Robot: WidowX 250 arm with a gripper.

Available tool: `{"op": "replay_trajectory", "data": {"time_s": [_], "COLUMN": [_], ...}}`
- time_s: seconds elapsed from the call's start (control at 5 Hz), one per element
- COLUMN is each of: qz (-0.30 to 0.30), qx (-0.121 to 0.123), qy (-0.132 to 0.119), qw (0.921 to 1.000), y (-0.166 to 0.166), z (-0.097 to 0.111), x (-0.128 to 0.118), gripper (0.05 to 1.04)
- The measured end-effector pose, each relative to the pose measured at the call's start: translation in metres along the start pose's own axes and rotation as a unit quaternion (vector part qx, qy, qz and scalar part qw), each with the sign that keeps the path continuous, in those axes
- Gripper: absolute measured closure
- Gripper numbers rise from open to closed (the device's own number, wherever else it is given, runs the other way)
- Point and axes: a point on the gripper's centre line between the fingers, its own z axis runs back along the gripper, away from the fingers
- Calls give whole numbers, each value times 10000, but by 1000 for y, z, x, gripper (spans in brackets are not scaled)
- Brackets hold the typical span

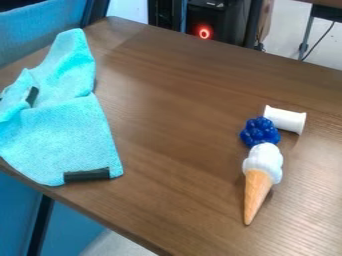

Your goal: Unfold the cloth from top left to bottom right

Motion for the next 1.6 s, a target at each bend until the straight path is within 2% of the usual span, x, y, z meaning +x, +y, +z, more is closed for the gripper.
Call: {"op": "replay_trajectory", "data": {"time_s": [0.2, 0.4, 0.6, 0.8, 1.0, 1.2, 1.4, 1.6], "qz": [65, 170, 410, 464, 528, 671, 735, 831], "qx": [-75, 67, 331, 712, 1105, 1444, 1761, 1752], "qy": [142, 286, 392, 527, 730, 840, 1123, 1391], "qw": [9999, 9994, 9978, 9950, 9898, 9837, 9752, 9711], "y": [3, 12, 27, 37, 42, 48, 60, 65], "z": [-12, -23, -37, -48, -63, -66, -73, -86], "x": [-3, -12, -26, -42, -54, -59, -67, -75], "gripper": [83, 83, 83, 83, 84, 83, 83, 83]}}
